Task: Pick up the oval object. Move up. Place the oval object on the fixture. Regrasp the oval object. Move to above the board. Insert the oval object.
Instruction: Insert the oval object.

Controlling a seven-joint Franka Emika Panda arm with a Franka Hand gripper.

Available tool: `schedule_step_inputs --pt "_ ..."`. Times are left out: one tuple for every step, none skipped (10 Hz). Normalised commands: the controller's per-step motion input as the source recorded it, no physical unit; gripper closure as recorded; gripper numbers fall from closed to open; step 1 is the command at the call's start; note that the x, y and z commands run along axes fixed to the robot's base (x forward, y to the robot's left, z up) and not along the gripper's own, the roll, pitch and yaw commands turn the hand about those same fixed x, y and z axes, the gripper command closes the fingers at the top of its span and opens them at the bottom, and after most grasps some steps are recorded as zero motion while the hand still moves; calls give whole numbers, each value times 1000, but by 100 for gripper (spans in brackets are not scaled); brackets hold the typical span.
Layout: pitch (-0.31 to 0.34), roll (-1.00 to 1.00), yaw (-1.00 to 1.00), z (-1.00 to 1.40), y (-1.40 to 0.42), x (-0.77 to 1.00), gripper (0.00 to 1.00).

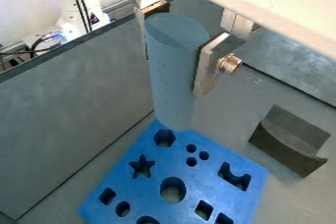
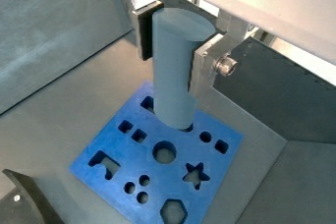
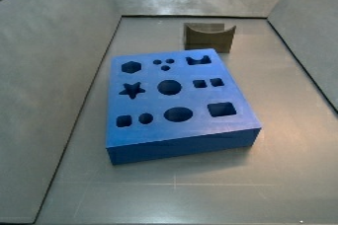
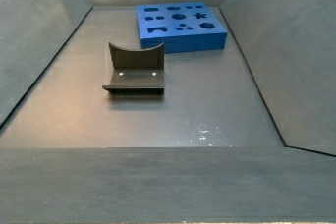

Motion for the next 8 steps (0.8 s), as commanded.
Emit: schedule_step_inputs --pt "-43 14 0 -240 -97 0 100" --pt "-114 -40 -91 -740 -100 703 100" --pt "-120 -166 0 -869 0 1000 100" --pt "-100 -170 0 -891 -6 966 100" --pt "-93 -106 0 -997 -63 886 100" --pt "-44 -54 40 -1000 -97 786 100" --pt "-41 -59 106 -1000 -131 754 100" --pt "0 0 229 -897 -257 651 100"
